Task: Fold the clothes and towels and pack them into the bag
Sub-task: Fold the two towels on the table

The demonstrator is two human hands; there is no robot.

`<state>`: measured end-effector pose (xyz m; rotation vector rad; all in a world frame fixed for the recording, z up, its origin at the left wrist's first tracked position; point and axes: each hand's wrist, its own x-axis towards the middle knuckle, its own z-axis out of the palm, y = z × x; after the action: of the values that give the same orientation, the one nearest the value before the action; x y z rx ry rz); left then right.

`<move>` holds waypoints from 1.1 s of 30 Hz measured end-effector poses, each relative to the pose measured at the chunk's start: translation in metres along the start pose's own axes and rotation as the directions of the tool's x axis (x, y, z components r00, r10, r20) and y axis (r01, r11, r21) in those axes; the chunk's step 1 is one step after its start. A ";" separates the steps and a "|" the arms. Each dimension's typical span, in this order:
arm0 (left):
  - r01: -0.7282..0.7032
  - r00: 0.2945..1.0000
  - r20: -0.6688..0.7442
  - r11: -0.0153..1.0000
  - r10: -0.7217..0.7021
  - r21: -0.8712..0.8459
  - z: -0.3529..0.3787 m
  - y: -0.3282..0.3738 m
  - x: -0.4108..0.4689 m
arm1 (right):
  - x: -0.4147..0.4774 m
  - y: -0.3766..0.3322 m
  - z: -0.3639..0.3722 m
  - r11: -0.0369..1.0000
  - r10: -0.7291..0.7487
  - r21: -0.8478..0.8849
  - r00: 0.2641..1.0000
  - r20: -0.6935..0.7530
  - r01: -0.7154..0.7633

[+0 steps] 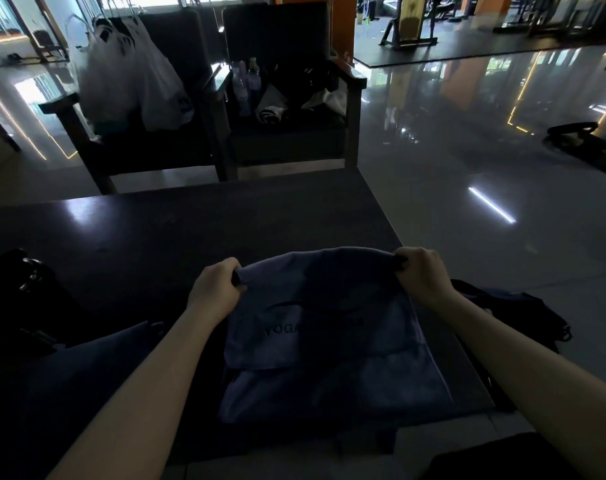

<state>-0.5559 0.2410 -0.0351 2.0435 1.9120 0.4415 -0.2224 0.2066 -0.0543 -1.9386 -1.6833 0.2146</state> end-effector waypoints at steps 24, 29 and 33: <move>-0.134 0.989 0.062 0.991 0.134 -0.003 -0.052 -0.021 -0.094 | -0.109 0.012 -0.041 0.925 -0.373 0.082 0.928 -0.004 0.372; -0.113 0.987 0.108 0.992 0.118 -0.048 -0.048 -0.018 -0.112 | -0.130 0.015 -0.040 0.936 -0.348 0.078 0.936 0.050 0.344; -0.131 0.983 0.119 0.989 0.139 -0.073 -0.043 -0.024 -0.125 | -0.145 0.019 -0.041 0.938 -0.345 0.065 0.932 0.112 0.340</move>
<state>-0.6036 0.1184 -0.0081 2.1135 1.6733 0.3930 -0.2157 0.0548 -0.0634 -1.5922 -2.0462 0.2368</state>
